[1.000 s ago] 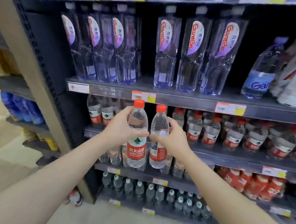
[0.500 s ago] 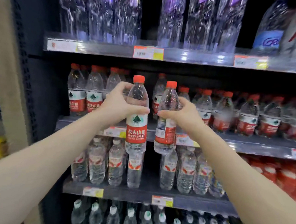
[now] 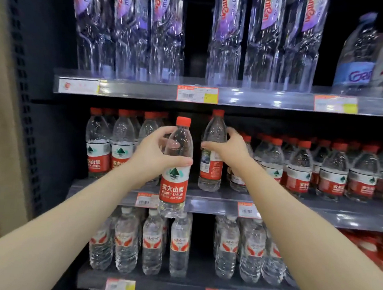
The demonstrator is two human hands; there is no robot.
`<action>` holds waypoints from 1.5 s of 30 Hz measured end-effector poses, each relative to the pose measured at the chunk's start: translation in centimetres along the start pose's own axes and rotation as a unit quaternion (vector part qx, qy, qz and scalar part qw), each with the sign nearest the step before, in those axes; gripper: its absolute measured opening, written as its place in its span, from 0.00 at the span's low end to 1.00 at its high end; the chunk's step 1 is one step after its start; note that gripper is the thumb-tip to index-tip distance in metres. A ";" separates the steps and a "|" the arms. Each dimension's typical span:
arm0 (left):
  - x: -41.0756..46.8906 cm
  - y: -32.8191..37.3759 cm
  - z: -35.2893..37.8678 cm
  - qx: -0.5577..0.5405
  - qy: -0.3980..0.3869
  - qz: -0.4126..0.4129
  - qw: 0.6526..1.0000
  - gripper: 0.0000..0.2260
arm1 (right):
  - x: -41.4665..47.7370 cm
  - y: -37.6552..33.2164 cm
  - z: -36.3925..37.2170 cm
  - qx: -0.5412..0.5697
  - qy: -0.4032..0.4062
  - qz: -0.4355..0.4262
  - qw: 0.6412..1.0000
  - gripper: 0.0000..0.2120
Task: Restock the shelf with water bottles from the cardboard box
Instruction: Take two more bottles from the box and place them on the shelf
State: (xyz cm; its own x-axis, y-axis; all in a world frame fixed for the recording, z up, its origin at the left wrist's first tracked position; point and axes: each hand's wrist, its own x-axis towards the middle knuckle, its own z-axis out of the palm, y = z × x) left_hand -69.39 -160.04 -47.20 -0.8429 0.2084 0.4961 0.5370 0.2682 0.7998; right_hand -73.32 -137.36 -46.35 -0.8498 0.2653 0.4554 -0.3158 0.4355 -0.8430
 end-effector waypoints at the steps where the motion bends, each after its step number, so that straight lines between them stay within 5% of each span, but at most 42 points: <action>1: 0.0 -0.2 0.0 -0.004 0.003 0.001 1.000 0.36 | 0.5 0.3 0.3 -0.004 0.013 -0.003 1.000 0.36; 9: 1.8 -1.1 0.8 -0.035 0.032 0.014 0.999 0.33 | 1.4 2.9 2.0 -0.065 0.046 0.043 0.996 0.39; 15: 3.6 -1.6 1.9 -0.014 0.052 0.023 0.998 0.47 | 0.9 3.2 2.0 -0.208 0.020 0.061 0.976 0.46; 21: 4.6 -1.3 2.7 -0.018 0.077 0.031 0.996 0.33 | 0.6 3.5 2.4 -0.215 0.047 0.068 0.973 0.46; 27: 6.2 -0.1 3.6 0.000 0.092 0.043 0.995 0.34 | 0.1 2.9 3.0 -0.242 0.057 0.063 0.966 0.48; 34: 8.9 -2.3 4.9 -0.020 0.065 0.027 0.997 0.34 | -2.3 2.7 3.8 -0.370 0.079 0.020 0.925 0.32; 45: 10.9 -7.1 7.4 -0.072 0.098 -0.047 0.991 0.40 | -3.9 5.7 2.2 -0.267 0.073 -0.013 0.961 0.17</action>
State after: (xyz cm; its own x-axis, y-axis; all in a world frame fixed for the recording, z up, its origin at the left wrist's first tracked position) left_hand -82.13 -152.66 -49.96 -0.8870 -0.0025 0.4618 0.4570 0.1383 0.8786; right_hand -72.73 -137.80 -53.57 -0.7643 0.3484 0.5427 -0.0416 0.8131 -0.5806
